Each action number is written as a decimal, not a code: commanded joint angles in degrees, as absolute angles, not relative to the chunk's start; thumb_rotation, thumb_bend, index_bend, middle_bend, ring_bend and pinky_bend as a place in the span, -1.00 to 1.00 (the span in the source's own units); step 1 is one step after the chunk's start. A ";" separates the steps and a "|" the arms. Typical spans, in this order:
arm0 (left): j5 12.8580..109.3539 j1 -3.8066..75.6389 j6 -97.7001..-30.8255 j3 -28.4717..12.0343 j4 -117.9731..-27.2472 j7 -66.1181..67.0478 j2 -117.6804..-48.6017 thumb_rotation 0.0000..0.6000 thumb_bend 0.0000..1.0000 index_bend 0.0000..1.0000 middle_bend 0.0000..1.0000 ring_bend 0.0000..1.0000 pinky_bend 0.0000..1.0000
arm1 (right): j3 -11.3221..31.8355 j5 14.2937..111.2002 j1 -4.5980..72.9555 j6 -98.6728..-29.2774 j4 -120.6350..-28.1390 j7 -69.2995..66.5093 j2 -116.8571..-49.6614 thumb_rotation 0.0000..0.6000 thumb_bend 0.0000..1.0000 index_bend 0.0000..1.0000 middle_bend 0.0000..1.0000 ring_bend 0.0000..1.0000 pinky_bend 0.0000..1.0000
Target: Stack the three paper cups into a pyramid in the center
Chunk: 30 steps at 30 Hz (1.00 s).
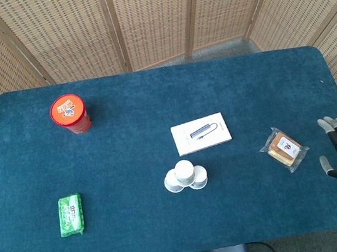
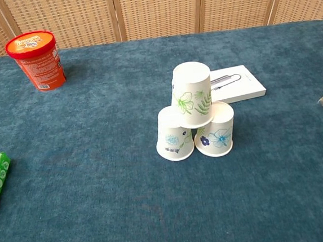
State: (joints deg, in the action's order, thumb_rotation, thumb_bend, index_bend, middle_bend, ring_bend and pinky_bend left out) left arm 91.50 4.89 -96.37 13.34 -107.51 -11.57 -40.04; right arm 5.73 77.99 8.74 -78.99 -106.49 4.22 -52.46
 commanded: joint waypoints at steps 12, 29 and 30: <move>87.07 -9.33 -103.57 12.12 -89.70 -20.88 -53.16 1.00 -0.10 -1.00 -1.00 -1.00 -1.00 | 4.18 80.19 6.32 -81.92 -102.50 3.00 -56.84 1.00 -0.03 -1.00 -1.00 -1.00 -1.00; 89.19 -10.82 -102.07 9.14 -90.24 -18.18 -53.76 1.00 -0.10 -1.00 -1.00 -1.00 -1.00 | 3.70 81.83 5.22 -82.48 -101.08 0.31 -57.28 1.00 -0.03 -1.00 -1.00 -1.00 -1.00; 89.16 -10.82 -101.75 9.08 -90.35 -18.06 -53.75 1.00 -0.10 -1.00 -1.00 -1.00 -1.00 | 3.69 81.89 5.23 -82.44 -101.15 0.33 -57.31 1.00 -0.03 -1.00 -1.00 -1.00 -1.00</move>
State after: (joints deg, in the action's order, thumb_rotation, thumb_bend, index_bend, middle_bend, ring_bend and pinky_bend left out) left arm 89.14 -10.82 -101.93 9.16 -90.23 -18.21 -53.75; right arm 3.69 81.88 5.22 -82.45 -101.14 0.33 -57.30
